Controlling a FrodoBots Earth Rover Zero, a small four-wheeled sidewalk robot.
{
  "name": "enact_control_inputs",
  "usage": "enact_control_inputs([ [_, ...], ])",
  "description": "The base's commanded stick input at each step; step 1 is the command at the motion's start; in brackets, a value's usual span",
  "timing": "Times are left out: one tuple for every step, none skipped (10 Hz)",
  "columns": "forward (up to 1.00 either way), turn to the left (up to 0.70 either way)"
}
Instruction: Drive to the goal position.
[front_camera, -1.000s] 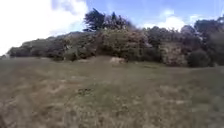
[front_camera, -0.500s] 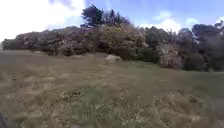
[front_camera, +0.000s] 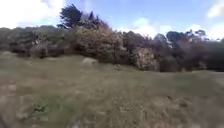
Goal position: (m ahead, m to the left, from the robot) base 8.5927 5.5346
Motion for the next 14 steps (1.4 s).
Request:
enact_control_inputs([
  [1.0,0.0],
  [1.0,0.0],
  [1.0,0.0],
  [1.0,0.0],
  [1.0,0.0],
  [1.0,0.0],
  [1.0,0.0],
  [1.0,0.0],
  [1.0,0.0],
  [1.0,0.0],
  [1.0,0.0],
  [1.0,0.0],
  [1.0,0.0],
  [1.0,0.0],
])
